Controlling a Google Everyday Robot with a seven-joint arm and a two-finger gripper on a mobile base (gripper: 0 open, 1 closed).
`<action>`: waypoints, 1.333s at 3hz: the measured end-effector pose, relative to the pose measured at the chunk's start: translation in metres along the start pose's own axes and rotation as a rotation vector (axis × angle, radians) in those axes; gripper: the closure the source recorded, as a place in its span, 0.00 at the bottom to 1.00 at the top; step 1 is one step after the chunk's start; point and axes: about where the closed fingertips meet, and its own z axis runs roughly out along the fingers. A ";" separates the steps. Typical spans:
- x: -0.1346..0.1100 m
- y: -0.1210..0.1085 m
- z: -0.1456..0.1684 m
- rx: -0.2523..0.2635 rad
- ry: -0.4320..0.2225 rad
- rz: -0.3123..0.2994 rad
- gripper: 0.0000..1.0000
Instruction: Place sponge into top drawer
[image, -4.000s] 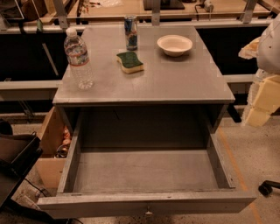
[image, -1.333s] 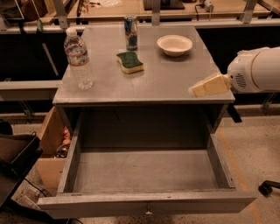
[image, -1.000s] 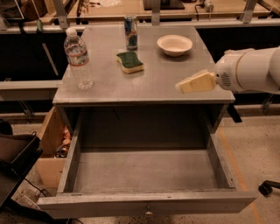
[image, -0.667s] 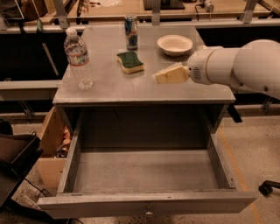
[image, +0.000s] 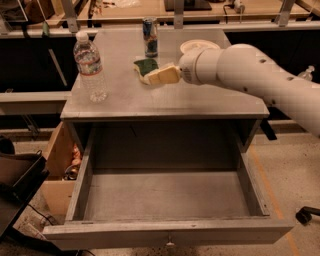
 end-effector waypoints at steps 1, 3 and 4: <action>0.013 -0.006 0.044 -0.012 0.017 0.008 0.00; 0.043 -0.003 0.110 -0.066 0.029 0.082 0.00; 0.046 0.005 0.126 -0.099 0.016 0.101 0.16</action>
Offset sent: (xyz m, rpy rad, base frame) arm 0.0952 0.0456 -0.0879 0.0533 0.0989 0.0222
